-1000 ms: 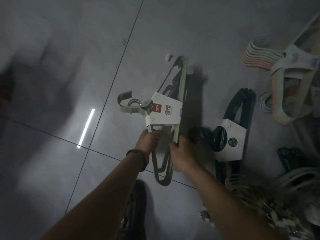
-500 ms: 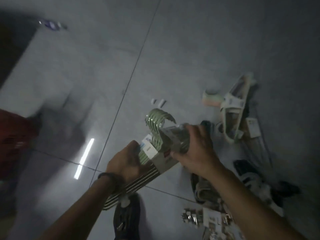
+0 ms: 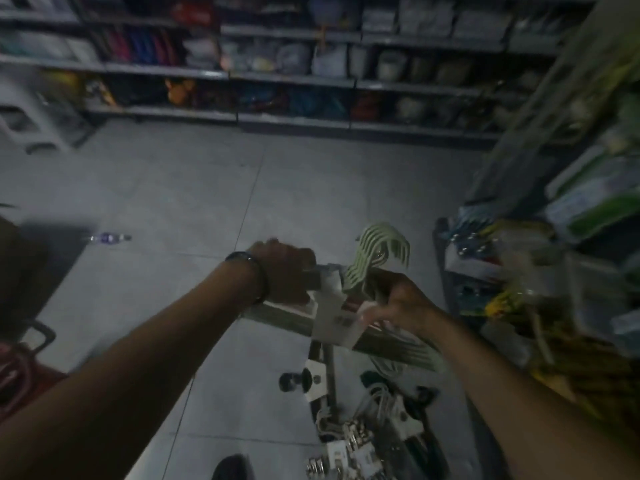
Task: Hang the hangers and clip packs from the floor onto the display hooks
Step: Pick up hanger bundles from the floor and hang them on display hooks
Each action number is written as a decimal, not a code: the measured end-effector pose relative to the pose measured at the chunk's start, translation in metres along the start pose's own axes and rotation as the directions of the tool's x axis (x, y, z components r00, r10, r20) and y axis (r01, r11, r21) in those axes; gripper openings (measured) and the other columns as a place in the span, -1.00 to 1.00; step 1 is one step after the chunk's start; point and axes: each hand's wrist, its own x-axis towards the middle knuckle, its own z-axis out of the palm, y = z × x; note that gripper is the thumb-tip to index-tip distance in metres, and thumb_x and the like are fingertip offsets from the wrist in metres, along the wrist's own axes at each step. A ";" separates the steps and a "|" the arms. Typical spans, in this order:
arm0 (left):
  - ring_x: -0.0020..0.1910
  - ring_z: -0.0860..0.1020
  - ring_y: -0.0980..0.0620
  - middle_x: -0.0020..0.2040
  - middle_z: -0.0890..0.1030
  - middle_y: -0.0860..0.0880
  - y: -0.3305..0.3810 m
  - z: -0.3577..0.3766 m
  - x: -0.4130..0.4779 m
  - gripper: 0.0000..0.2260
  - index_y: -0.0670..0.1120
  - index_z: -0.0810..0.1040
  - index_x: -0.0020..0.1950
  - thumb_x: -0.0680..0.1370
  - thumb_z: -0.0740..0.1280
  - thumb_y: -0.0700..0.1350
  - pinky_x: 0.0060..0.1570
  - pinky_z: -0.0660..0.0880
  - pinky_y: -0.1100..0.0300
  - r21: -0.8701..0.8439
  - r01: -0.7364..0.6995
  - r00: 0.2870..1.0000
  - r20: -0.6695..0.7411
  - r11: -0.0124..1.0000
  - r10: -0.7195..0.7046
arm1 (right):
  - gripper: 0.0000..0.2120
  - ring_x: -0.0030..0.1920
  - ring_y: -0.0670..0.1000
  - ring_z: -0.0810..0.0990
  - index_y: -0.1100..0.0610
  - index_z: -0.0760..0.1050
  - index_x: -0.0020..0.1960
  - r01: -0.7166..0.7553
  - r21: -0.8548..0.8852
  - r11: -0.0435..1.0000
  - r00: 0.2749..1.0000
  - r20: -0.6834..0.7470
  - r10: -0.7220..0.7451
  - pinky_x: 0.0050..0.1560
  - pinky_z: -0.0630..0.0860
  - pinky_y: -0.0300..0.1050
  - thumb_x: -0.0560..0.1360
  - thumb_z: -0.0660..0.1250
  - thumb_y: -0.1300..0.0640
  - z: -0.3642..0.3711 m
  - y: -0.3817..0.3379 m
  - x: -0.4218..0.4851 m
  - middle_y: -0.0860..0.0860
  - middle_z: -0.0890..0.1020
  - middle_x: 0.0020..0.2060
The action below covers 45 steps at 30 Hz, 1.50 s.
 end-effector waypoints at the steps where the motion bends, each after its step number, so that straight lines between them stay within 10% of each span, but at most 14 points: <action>1: 0.38 0.46 -0.19 0.38 0.51 -0.08 0.022 -0.030 -0.011 -0.36 0.12 0.35 0.50 0.48 0.41 0.30 0.38 0.40 -0.15 0.124 0.049 0.990 -0.139 0.991 -0.032 | -0.39 0.10 -0.03 0.68 -0.09 0.67 0.06 -0.003 0.068 0.998 0.998 -0.065 0.007 0.22 0.62 0.11 0.04 0.69 -0.15 -0.019 -0.011 -0.026 -0.12 0.74 0.02; 4: 0.49 0.23 -0.24 0.53 0.27 -0.13 0.091 -0.092 -0.056 -0.18 0.08 0.23 0.58 0.40 0.51 0.17 0.45 0.21 -0.25 0.033 0.120 0.814 -0.575 0.992 -0.079 | -0.42 -0.03 0.02 0.73 -0.03 0.68 0.03 -0.017 0.217 0.976 0.967 -0.245 0.071 0.08 0.69 0.19 0.04 0.68 -0.12 -0.072 -0.040 -0.101 -0.03 0.76 -0.09; 8: 0.31 0.36 -0.19 0.33 0.32 -0.06 0.175 -0.089 -0.104 -0.28 -0.04 0.33 0.40 0.35 0.47 0.21 0.31 0.31 -0.10 -0.488 -0.230 0.463 -0.816 0.842 -0.347 | -0.42 -0.12 0.03 0.75 -0.06 0.69 0.01 0.030 0.398 0.917 0.887 -0.433 0.159 -0.05 0.69 0.17 0.02 0.69 -0.15 -0.124 -0.065 -0.190 -0.03 0.77 -0.12; 11: 0.28 0.45 -0.12 0.30 0.40 -0.06 0.229 -0.110 -0.114 -0.09 -0.07 0.27 0.40 0.28 0.53 0.39 0.34 0.43 -0.16 -0.945 -0.278 0.782 -0.327 0.173 -0.530 | -0.44 -0.06 0.31 0.72 0.09 0.72 -0.01 0.093 0.533 0.841 0.835 -0.502 0.225 -0.12 0.56 0.22 0.03 0.66 -0.07 -0.146 -0.081 -0.254 0.24 0.75 -0.05; 14: 0.22 0.64 -0.17 0.25 0.66 -0.16 0.269 -0.153 -0.112 -0.38 -0.13 0.57 0.36 0.44 0.54 0.21 0.22 0.48 -0.06 -0.945 -0.180 0.981 -0.195 -0.273 0.026 | -0.47 0.05 0.35 0.72 0.10 0.76 -0.01 0.214 0.631 0.745 0.774 -0.575 0.265 0.07 0.59 0.23 0.04 0.63 -0.01 -0.149 -0.091 -0.312 0.24 0.76 -0.02; 17: -0.07 0.71 -0.17 -0.02 0.75 -0.18 0.317 -0.190 -0.125 -0.83 -0.04 0.78 -0.06 0.51 0.47 0.02 -0.10 0.61 0.01 -0.935 -0.150 0.934 -0.241 -0.323 0.264 | -0.40 0.06 0.30 0.73 0.14 0.76 0.07 0.309 0.702 0.642 0.717 -0.615 0.328 0.14 0.60 0.26 0.06 0.65 -0.02 -0.142 -0.100 -0.369 0.27 0.74 0.06; 19: -0.36 0.66 -0.09 -0.33 0.68 -0.08 0.352 -0.209 -0.142 -0.77 0.01 0.72 -0.31 0.55 0.43 -0.09 -0.36 0.57 0.13 -0.938 -0.129 0.923 -0.232 -0.322 0.306 | -0.36 0.10 0.28 0.73 0.12 0.76 0.12 0.359 0.709 0.607 0.664 -0.651 0.368 0.21 0.60 0.19 0.08 0.66 -0.10 -0.136 -0.107 -0.406 0.22 0.74 0.11; 23: -0.34 0.54 -0.16 -0.28 0.56 -0.21 0.408 -0.242 -0.178 -0.86 -0.18 0.57 -0.15 0.36 0.47 -0.18 -0.36 0.48 0.09 -0.926 -0.263 0.888 -0.342 -0.270 0.307 | -0.37 0.15 0.08 0.73 -0.03 0.73 0.19 0.353 0.558 0.751 0.430 -0.809 0.400 0.29 0.57 0.13 0.25 0.61 -0.36 -0.124 -0.130 -0.472 -0.03 0.76 0.10; 27: -0.43 0.58 -0.14 -0.38 0.58 -0.17 0.460 -0.254 -0.210 -0.84 -0.16 0.51 -0.22 0.45 0.45 -0.34 -0.42 0.50 0.08 -0.906 -0.350 0.819 -0.420 -0.240 0.390 | -0.34 -0.22 -0.05 0.70 0.09 0.72 -0.09 -0.185 0.353 0.917 0.163 -0.909 0.383 -0.20 0.53 -0.15 0.50 0.20 -0.48 -0.111 -0.142 -0.551 0.00 0.73 -0.25; 30: -0.46 0.55 -0.14 -0.43 0.55 -0.15 0.498 -0.258 -0.248 -0.81 -0.08 0.51 -0.34 0.39 0.48 -0.25 -0.40 0.48 0.06 -0.905 -0.369 0.751 -0.424 -0.209 0.506 | -0.59 -0.36 -0.14 0.59 0.04 0.55 -0.18 -0.609 0.168 0.775 -0.048 -0.983 0.176 -0.38 0.52 -0.23 0.62 0.19 -0.23 -0.109 -0.154 -0.623 -0.06 0.68 -0.23; 33: -0.45 0.55 -0.14 -0.45 0.55 -0.10 0.542 -0.257 -0.292 -0.81 -0.14 0.51 -0.26 0.48 0.45 -0.32 -0.36 0.53 0.03 -0.893 -0.396 0.656 -0.437 -0.213 0.616 | -0.73 -0.34 -0.08 0.59 -0.02 0.45 -0.06 -0.711 0.142 0.688 -0.193 -0.981 0.003 -0.38 0.59 -0.10 0.61 0.21 -0.21 -0.121 -0.175 -0.692 -0.04 0.66 -0.18; 41: -0.25 0.71 -0.16 -0.17 0.73 -0.18 0.666 -0.241 -0.428 -0.90 -0.20 0.68 -0.02 0.49 0.52 -0.24 -0.32 0.61 0.06 -0.859 -0.441 0.454 -0.465 -0.262 0.760 | -0.80 -0.04 0.20 0.68 0.08 0.47 0.16 -0.756 0.166 0.633 -0.185 -0.982 0.036 -0.09 0.65 0.06 0.69 0.18 -0.03 -0.152 -0.176 -0.851 0.12 0.67 0.01; 45: -0.09 0.76 -0.10 -0.04 0.78 -0.10 0.717 -0.238 -0.483 -0.62 -0.02 0.74 0.03 0.43 0.55 0.25 -0.17 0.68 0.07 -0.825 -0.483 0.287 -0.464 -0.291 0.838 | -0.76 0.06 0.20 0.66 0.10 0.51 0.21 -0.809 0.235 0.539 -0.229 -0.970 0.079 -0.09 0.59 0.03 0.71 0.15 0.01 -0.157 -0.160 -0.928 0.11 0.64 0.09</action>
